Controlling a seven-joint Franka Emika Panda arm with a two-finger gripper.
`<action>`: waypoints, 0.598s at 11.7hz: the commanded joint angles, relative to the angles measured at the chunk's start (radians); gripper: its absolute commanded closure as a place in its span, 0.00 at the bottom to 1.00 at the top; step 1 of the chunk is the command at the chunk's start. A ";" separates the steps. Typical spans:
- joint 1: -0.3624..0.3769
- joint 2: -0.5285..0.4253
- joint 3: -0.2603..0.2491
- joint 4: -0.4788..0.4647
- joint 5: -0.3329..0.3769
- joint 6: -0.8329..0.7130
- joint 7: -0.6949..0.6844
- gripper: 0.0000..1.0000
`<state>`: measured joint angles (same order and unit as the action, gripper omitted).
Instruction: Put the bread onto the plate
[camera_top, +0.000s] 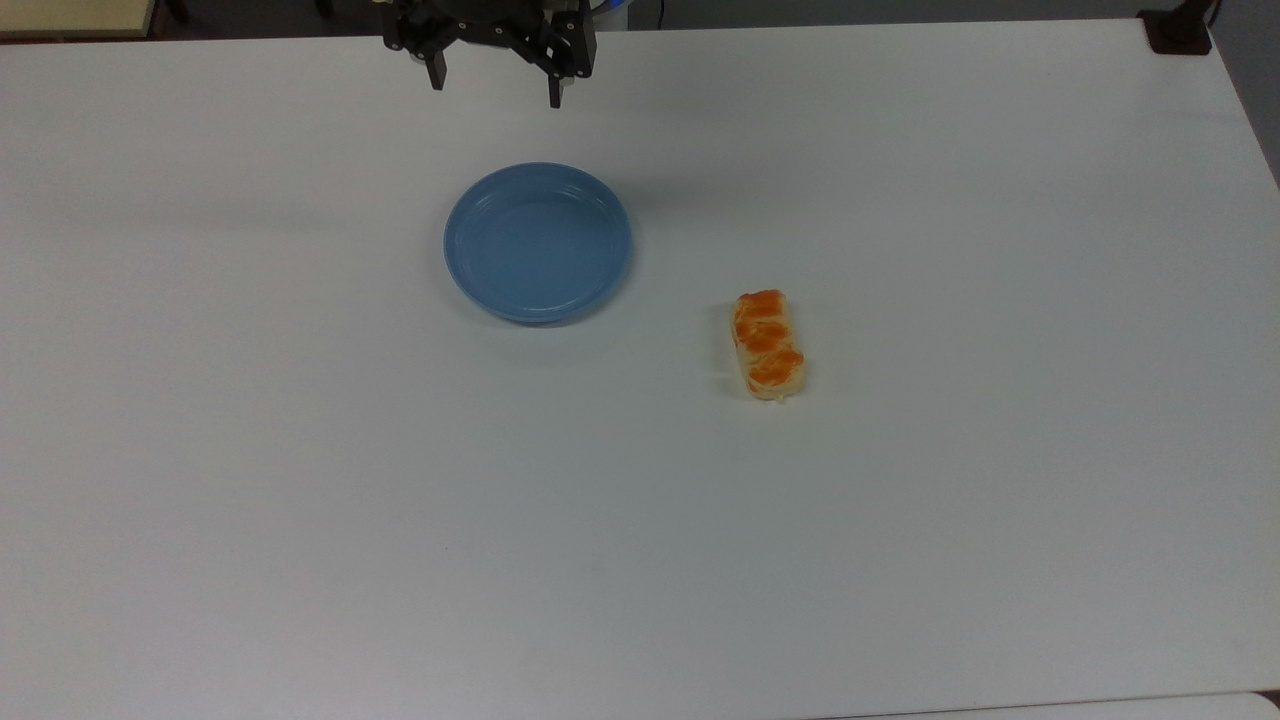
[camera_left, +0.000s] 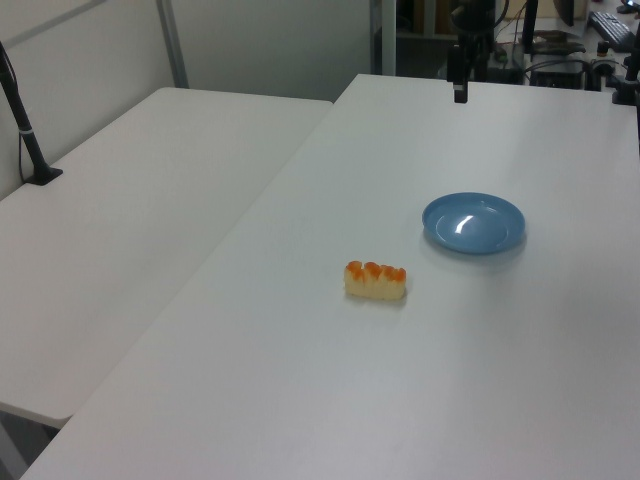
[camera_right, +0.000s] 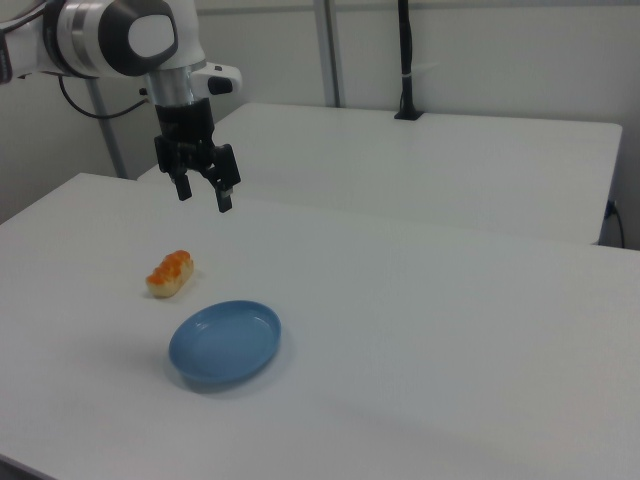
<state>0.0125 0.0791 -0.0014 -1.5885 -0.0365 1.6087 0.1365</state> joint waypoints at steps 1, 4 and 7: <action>-0.003 -0.015 0.003 -0.028 -0.008 0.032 -0.025 0.00; -0.002 -0.015 0.003 -0.028 -0.008 0.034 -0.026 0.00; -0.003 -0.015 0.003 -0.031 -0.006 0.034 -0.046 0.00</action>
<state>0.0125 0.0817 -0.0009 -1.5887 -0.0365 1.6140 0.1208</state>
